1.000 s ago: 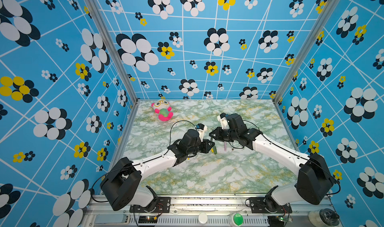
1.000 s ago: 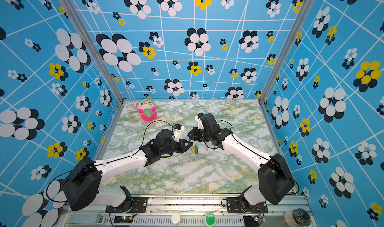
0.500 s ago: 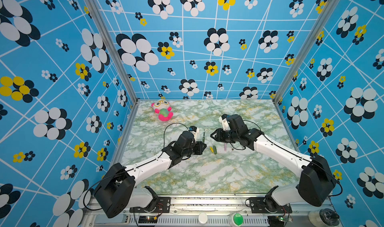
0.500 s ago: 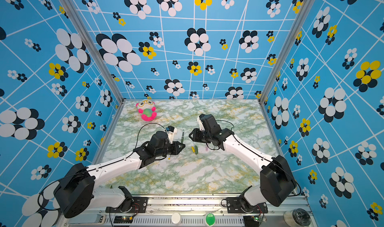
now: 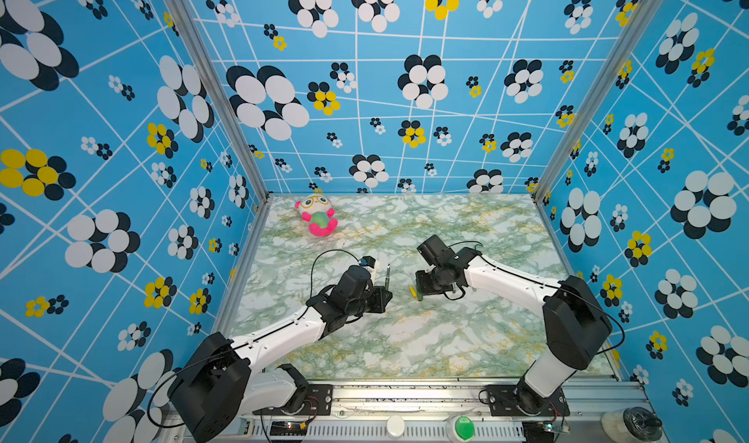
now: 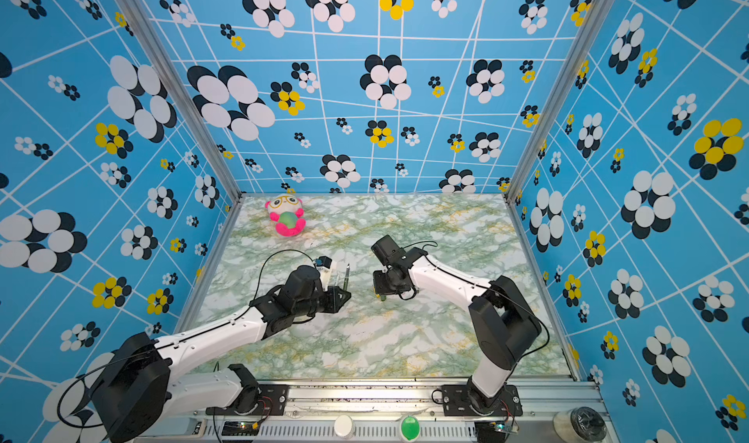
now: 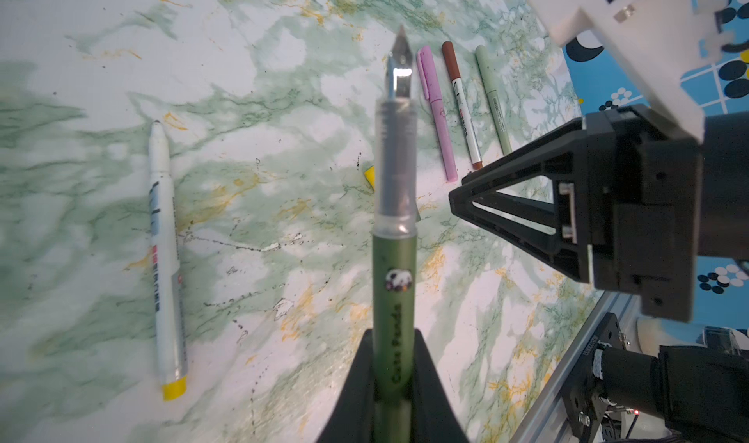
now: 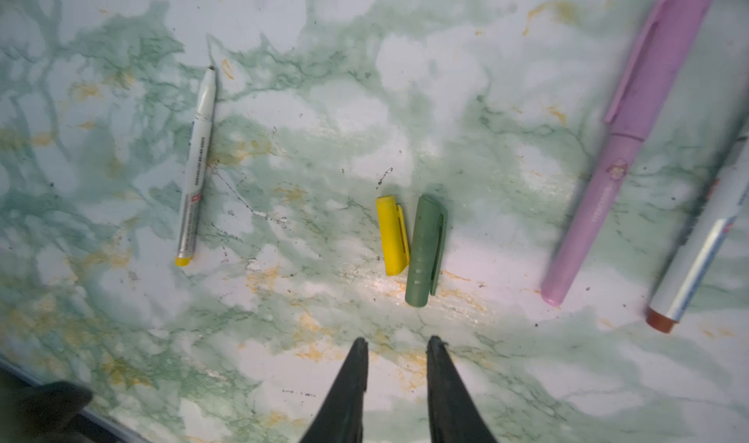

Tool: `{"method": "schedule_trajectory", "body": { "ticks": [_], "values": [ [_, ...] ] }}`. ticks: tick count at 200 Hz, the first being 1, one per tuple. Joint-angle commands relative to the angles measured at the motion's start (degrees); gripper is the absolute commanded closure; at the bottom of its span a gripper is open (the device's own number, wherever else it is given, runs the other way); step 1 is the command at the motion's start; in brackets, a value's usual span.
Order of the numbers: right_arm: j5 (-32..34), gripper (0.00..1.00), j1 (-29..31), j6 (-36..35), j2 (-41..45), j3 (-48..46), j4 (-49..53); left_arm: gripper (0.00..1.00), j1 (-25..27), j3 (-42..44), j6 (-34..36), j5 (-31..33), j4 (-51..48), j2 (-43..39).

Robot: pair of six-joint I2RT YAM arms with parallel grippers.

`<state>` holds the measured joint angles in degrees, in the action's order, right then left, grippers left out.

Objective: Insert the pens into the pen caps
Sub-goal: 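Lower the right gripper onto the green cap while the left holds the pen upright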

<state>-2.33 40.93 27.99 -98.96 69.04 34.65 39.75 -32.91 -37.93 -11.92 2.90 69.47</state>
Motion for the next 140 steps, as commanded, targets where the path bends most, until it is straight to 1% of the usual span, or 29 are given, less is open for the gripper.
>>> {"method": "schedule_trajectory", "body": {
  "ticks": [1,66,102,140],
  "values": [
    [3.7,0.74,0.8,-2.4,-3.0,3.4,4.4,1.0,-0.4,1.4,0.1,1.4,-0.2,-2.2],
    [7.0,0.73,1.2,-3.8,-9.7,7.6,6.3,1.0,-0.4,2.3,0.0,1.4,1.6,-1.9],
    [6.2,0.74,1.3,-3.7,-12.0,8.2,5.8,1.0,-0.5,2.0,0.4,1.4,1.9,-1.5],
    [6.0,0.78,1.2,-3.8,-13.6,8.7,5.4,1.0,-0.6,2.0,0.4,1.2,2.1,-1.1]
  ]
}}
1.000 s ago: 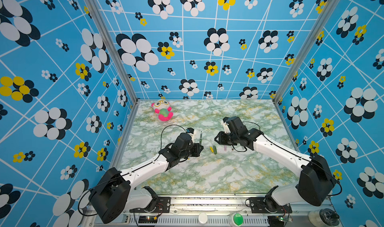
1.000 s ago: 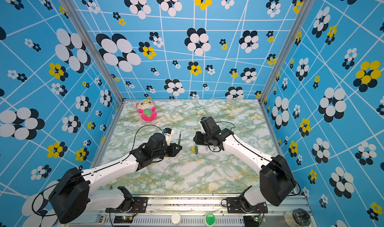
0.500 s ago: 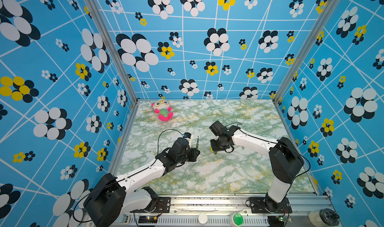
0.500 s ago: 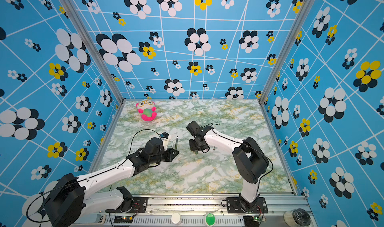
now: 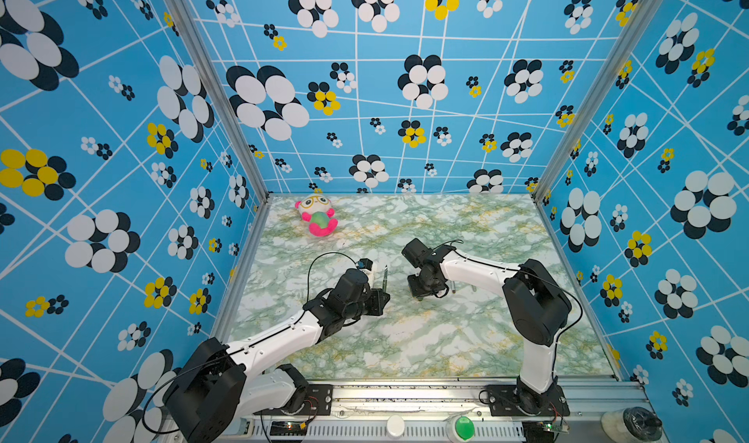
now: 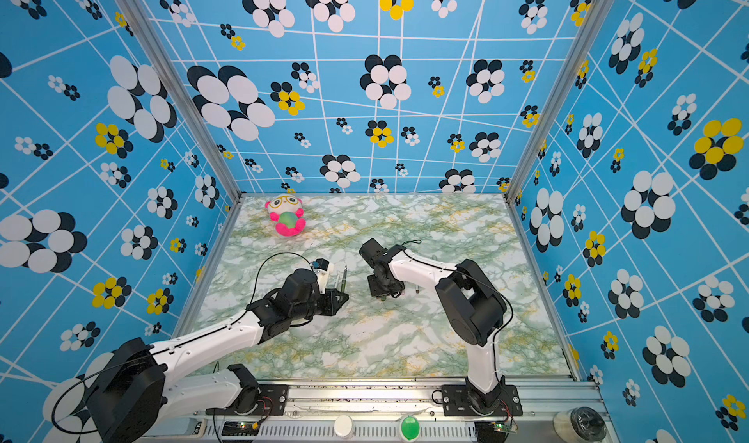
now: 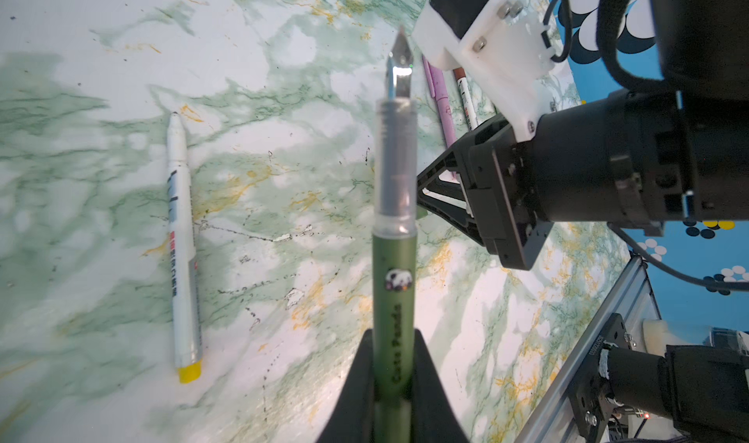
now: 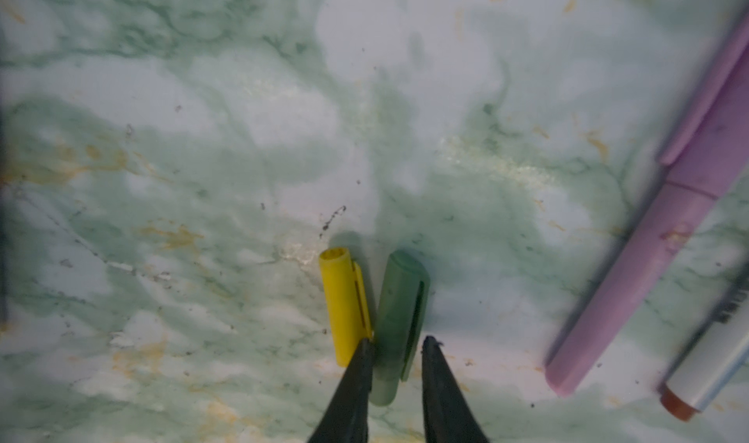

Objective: Insert the pens into the pen caps
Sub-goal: 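Lower the right gripper onto the green cap while the left holds the pen upright, then close the right gripper on the green cap and lift it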

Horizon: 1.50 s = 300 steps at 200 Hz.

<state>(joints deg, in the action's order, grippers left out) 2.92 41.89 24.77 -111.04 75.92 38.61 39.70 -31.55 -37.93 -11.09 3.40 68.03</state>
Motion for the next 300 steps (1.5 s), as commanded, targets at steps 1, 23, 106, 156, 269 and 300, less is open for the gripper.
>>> {"method": "schedule_trajectory", "body": {
  "ticks": [1,23,106,156,269,300],
  "values": [
    [0.7,0.78,0.3,-0.6,-1.5,1.8,1.5,1.0,-0.5,0.6,0.5,0.4,1.6,0.3],
    [0.8,0.79,0.3,-0.7,-2.3,1.9,1.1,1.0,-0.6,0.6,0.3,0.5,1.7,0.4],
    [0.5,0.77,0.3,-1.3,-5.2,1.8,-0.2,1.0,-0.8,0.1,0.4,0.5,1.3,0.1],
    [0.6,0.74,0.3,-1.5,-6.4,2.4,0.0,1.0,-0.8,0.0,0.6,1.0,0.4,-0.7],
    [-1.5,0.82,-1.5,1.8,2.7,1.8,-2.3,1.0,-0.9,-0.7,1.2,0.4,-0.4,-0.9],
    [-3.2,0.82,-3.2,3.8,7.3,0.8,-3.9,1.0,-0.6,-0.8,1.3,-0.1,0.2,-0.2]
  ]
}}
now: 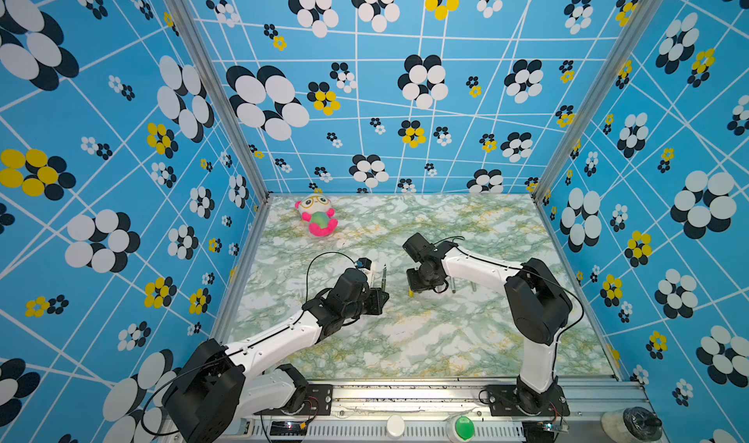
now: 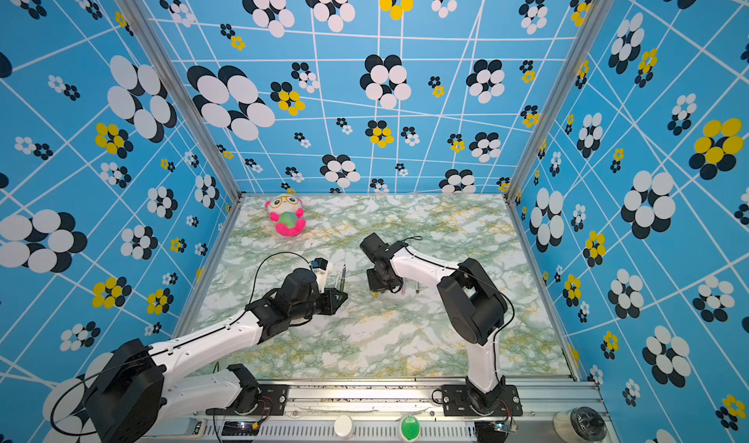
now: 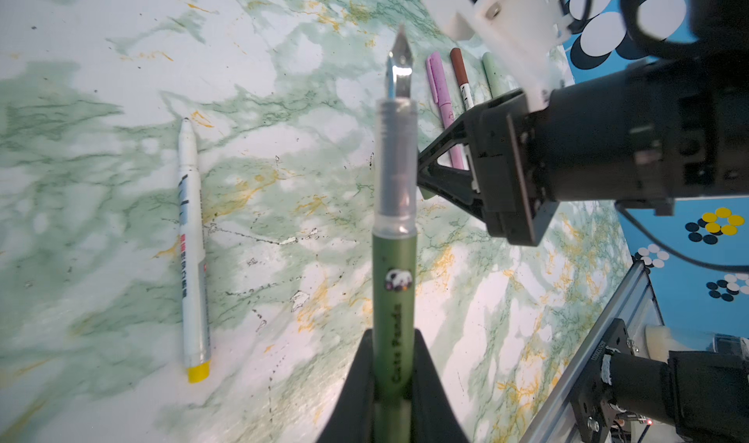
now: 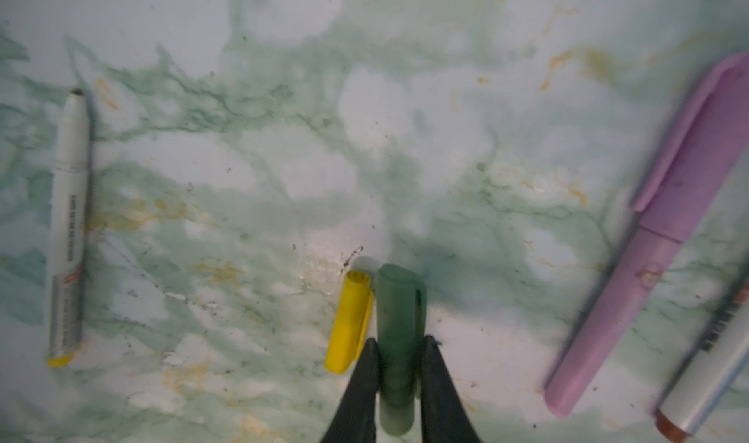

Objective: Insert the pens into the pen caps
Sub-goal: 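Close the right gripper on the green cap and lift it, then carry the green cap toward the pen nib held by the left gripper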

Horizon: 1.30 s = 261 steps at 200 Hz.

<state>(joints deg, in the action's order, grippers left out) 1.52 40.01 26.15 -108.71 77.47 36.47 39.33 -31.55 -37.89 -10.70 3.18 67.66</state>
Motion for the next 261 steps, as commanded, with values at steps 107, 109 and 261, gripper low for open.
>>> {"method": "schedule_trajectory", "body": {
  "ticks": [107,109,261],
  "values": [
    [-7.9,0.82,-6.2,13.1,16.2,-6.4,-13.8,1.0,5.1,-4.6,3.1,-7.5,5.8,7.2],
    [-8.0,0.82,-6.2,13.3,16.3,-6.4,-14.0,1.0,5.2,-4.8,3.2,-7.7,5.9,7.3],
    [-15.0,0.82,-6.3,15.6,18.2,-8.3,-17.1,1.0,7.2,-8.0,3.2,-5.7,7.1,12.0]
  ]
}}
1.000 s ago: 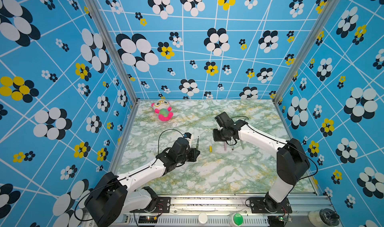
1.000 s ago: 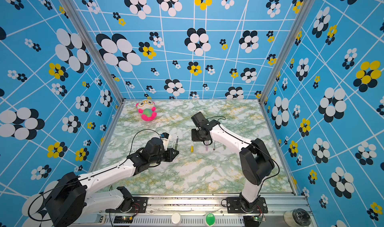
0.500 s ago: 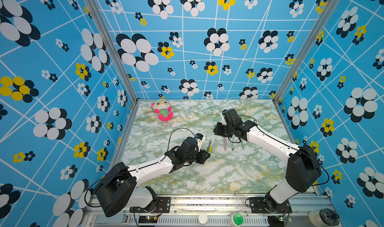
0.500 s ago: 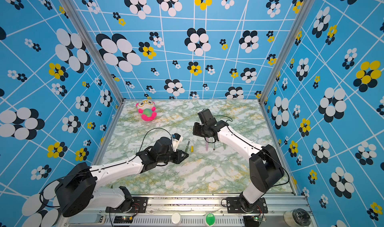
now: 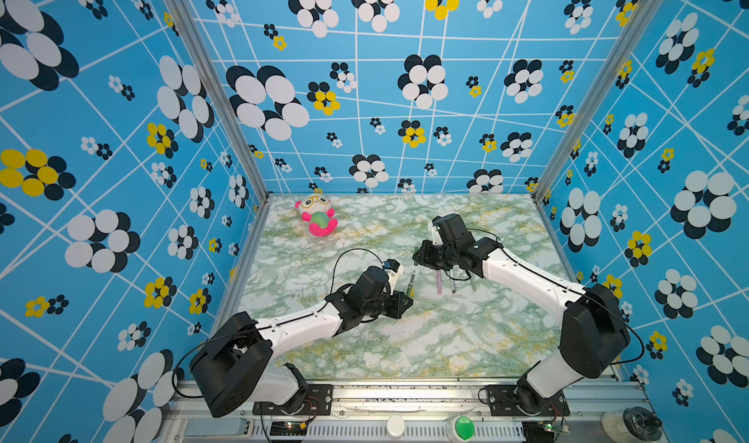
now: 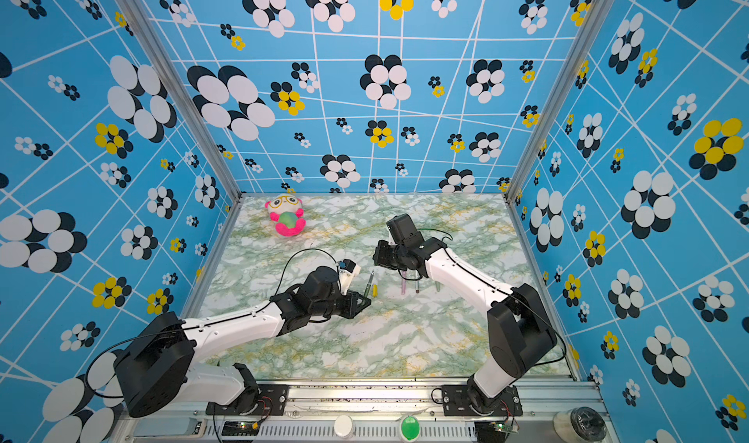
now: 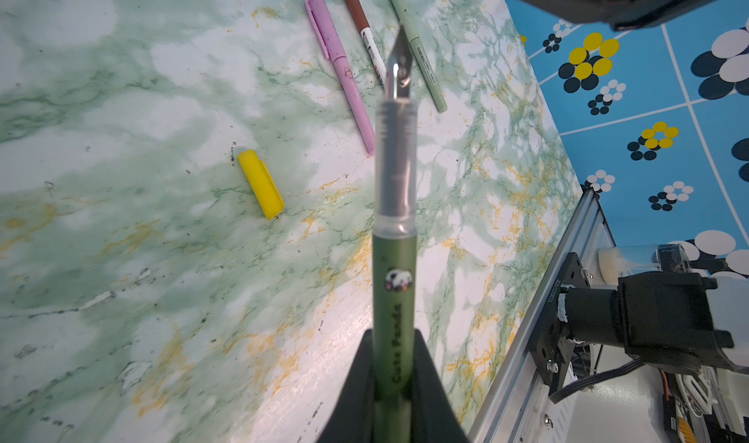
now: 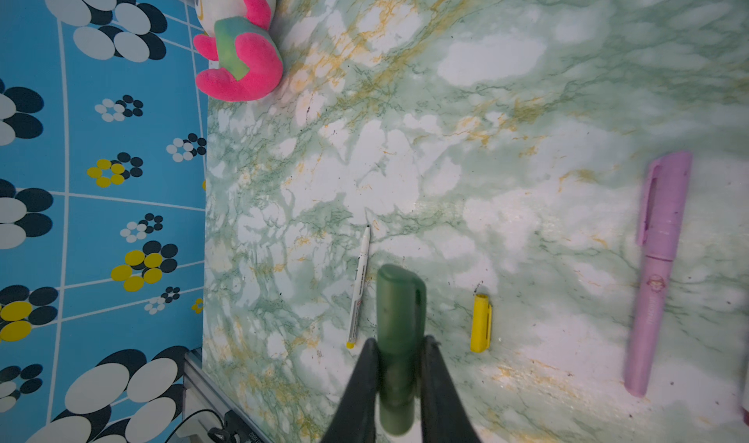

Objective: Insert the pens into the pen caps
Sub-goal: 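Carry the green cap toward the pen nib held by the left gripper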

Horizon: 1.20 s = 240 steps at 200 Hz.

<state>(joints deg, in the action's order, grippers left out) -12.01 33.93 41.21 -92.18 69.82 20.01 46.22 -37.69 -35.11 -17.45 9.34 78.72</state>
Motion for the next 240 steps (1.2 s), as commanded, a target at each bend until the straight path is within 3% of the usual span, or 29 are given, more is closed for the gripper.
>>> {"method": "schedule_trajectory", "body": {
  "ticks": [1,240],
  "values": [
    [-1.4,0.82,-0.2,0.6,1.7,-0.6,-0.6,1.0,0.2,-1.9,0.4,1.1,0.9,0.9],
    [-3.8,0.83,1.6,0.9,2.2,-0.5,-1.1,1.0,-0.4,-0.2,-0.7,3.7,1.9,0.3]
  ]
}}
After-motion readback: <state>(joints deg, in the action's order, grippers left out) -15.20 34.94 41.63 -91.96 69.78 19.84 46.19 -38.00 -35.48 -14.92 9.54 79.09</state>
